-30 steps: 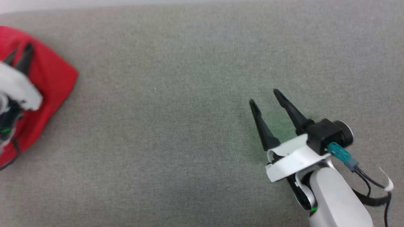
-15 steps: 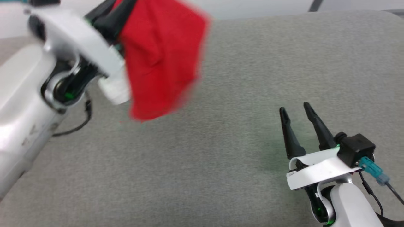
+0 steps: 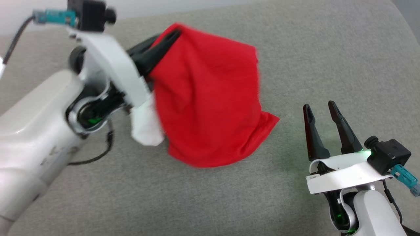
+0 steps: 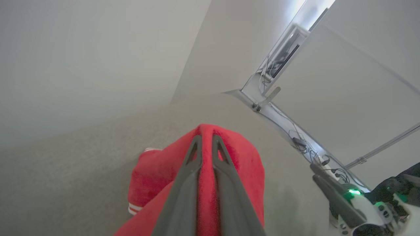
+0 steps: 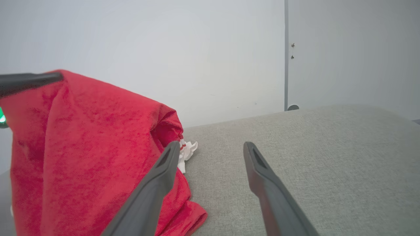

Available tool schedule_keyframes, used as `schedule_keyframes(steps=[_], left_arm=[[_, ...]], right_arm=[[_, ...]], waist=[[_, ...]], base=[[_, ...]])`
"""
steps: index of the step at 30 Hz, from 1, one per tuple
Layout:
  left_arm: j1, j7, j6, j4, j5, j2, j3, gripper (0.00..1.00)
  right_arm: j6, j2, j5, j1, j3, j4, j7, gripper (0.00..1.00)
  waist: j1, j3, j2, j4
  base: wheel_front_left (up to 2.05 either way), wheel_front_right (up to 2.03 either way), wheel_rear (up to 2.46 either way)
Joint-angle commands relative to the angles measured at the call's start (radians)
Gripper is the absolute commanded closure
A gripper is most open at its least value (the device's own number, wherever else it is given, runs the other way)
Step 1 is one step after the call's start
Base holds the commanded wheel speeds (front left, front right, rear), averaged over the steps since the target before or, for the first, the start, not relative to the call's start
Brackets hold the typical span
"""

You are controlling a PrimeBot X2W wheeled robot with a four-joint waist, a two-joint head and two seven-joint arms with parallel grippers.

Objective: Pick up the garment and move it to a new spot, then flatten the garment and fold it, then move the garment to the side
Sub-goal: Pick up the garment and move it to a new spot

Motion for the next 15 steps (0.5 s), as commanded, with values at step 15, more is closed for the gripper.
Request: schedule_keyframes(steps=[15], left_arm=[[-0.005, 0.132, 0.0, 0.094, 0.316, 0.043, -0.259, 1.0]], right_arm=[[0.0, 0.001, 0.052, -0.022, 0.023, -0.029, -0.002, 0.0]], waist=[[0.0, 0.117, 0.0, -0.059]], base=[[0.0, 0.0, 0.0]])
